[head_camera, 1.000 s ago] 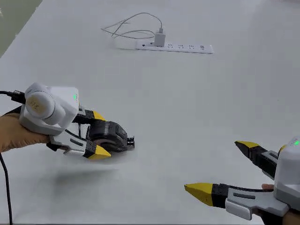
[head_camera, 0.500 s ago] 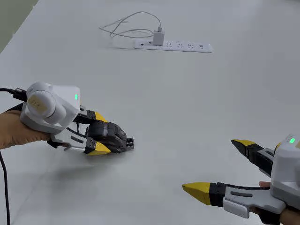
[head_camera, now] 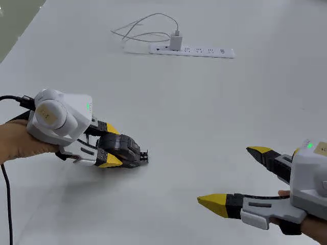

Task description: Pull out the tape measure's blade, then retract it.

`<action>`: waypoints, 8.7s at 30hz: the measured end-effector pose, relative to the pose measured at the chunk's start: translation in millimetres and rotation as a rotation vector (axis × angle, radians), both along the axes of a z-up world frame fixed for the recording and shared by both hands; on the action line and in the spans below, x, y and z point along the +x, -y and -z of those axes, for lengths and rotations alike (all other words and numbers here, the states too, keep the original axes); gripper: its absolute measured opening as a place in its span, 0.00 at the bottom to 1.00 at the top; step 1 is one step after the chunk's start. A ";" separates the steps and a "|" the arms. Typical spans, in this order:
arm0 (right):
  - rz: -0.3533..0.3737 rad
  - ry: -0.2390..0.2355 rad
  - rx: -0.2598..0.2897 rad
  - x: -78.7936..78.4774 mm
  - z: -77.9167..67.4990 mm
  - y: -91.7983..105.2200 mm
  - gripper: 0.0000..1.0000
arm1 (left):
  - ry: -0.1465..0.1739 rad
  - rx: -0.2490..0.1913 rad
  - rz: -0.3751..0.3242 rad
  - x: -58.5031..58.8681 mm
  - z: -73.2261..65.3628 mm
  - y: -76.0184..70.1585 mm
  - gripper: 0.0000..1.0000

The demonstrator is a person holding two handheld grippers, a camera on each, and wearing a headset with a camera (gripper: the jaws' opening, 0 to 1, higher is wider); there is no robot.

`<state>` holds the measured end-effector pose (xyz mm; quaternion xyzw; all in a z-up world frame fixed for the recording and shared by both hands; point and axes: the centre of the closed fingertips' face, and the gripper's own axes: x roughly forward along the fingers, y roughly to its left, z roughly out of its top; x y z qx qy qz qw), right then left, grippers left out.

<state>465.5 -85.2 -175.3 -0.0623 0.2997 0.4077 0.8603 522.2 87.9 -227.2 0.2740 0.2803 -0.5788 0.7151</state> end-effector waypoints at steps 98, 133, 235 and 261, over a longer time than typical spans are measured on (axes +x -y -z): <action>-0.819 0.160 -0.201 49.2 87.7 -143.4 0.11 | -0.004 0.042 0.038 -0.6 2.5 0.5 0.30; -0.909 0.125 -0.187 46.4 88.2 -141.4 0.08 | -0.012 0.036 0.041 -0.8 2.6 0.2 0.29; -0.804 0.038 -0.317 57.0 88.8 -16.2 0.07 | -0.017 0.045 0.040 -1.3 3.9 2.5 0.28; -0.758 0.013 -0.349 60.9 86.9 29.2 0.07 | -0.020 0.044 0.041 -1.5 3.8 3.3 0.28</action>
